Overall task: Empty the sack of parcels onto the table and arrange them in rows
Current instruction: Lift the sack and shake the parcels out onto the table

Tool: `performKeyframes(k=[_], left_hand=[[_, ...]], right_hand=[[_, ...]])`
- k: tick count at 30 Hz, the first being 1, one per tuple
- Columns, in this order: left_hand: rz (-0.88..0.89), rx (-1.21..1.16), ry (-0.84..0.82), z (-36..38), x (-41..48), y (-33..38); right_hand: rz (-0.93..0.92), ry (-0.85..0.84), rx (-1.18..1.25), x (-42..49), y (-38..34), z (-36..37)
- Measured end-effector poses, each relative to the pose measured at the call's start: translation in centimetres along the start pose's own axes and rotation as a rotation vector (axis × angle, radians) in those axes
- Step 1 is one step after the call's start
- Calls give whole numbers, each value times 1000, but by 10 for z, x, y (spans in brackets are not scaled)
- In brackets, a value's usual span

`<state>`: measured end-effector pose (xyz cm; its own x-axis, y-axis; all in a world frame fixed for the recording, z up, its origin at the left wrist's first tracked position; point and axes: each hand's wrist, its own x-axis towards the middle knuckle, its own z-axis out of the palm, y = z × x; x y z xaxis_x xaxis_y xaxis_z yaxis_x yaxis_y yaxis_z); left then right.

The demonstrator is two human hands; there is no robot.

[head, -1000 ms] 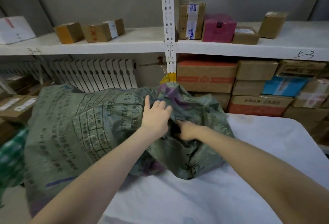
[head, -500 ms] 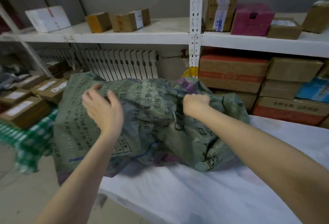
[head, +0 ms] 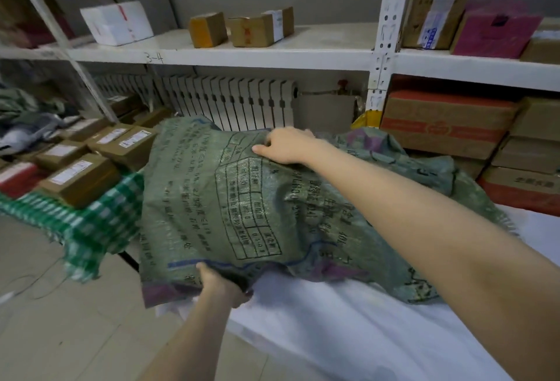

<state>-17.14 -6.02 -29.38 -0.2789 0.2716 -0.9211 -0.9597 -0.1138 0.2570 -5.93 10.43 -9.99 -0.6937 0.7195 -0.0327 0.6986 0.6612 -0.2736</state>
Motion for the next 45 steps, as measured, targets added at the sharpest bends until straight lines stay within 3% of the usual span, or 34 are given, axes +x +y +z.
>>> performKeyframes(k=[1,4,7,12,17,25,28,34,37,41,45], left_hand=[[-20,155,28,-1,10,2],[80,223,36,0,-9,7],[10,169,-38,8,2,24],[87,68,-216,39,-19,52],[124,57,-414,89,-55,67],[302,160,-680,163,-141,67],[393,111,-741,187,-163,60],[487,202,-793,203,-189,27],[497,205,-824,190,-191,11],[498,182,-840,176,-190,-8],[493,166,-899,166,-187,-17]], right_hand=[[8,-19,71,3,2,3],[34,64,170,0,12,16],[67,98,221,-9,26,24],[116,51,232,-12,72,7],[166,94,499,-49,108,-18],[315,446,1091,-92,137,-57],[358,433,1340,-111,154,-64],[389,498,1118,-139,190,-79],[408,513,1157,-137,204,-82],[223,528,1225,-128,207,-99],[177,542,1225,-115,212,-116]])
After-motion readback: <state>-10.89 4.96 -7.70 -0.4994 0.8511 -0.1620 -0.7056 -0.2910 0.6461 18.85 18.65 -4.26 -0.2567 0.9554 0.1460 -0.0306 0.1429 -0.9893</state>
